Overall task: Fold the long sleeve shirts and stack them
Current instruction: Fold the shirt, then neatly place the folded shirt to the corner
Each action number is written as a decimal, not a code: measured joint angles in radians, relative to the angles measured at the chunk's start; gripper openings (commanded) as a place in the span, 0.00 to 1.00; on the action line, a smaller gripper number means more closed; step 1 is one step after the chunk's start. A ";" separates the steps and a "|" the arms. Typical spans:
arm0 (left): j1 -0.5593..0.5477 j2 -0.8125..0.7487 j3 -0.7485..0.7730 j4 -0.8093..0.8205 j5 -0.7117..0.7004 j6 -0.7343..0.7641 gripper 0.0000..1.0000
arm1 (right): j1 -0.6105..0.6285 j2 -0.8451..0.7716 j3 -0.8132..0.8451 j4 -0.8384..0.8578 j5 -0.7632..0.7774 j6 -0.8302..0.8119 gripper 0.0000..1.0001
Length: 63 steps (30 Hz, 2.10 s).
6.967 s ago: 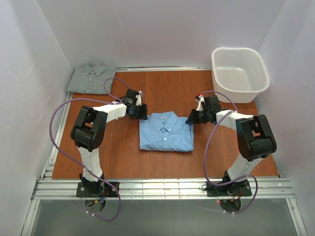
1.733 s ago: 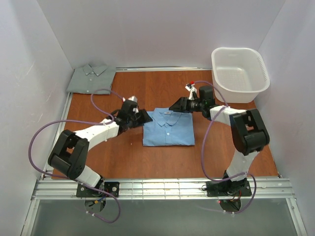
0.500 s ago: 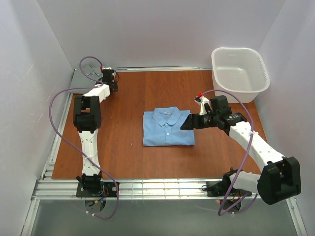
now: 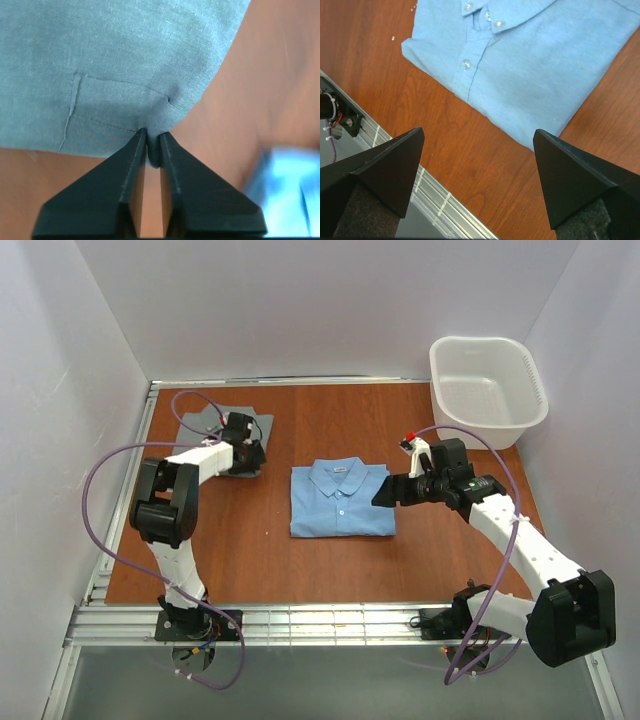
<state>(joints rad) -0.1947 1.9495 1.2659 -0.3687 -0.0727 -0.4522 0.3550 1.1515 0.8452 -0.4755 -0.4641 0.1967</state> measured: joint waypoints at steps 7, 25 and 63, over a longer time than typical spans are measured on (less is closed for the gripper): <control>-0.183 -0.213 -0.257 -0.019 0.111 -0.215 0.30 | 0.000 -0.055 -0.061 -0.001 0.026 -0.001 0.83; -0.270 -0.579 -0.397 -0.002 0.319 -0.373 0.78 | -0.106 0.136 -0.099 0.037 0.096 0.119 0.93; -0.385 -0.432 -0.530 0.055 0.376 -0.445 0.65 | -0.114 0.230 -0.194 0.170 0.114 0.244 0.83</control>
<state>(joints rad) -0.5797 1.5177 0.7361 -0.3138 0.3031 -0.8970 0.2413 1.3815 0.6514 -0.3054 -0.3500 0.4404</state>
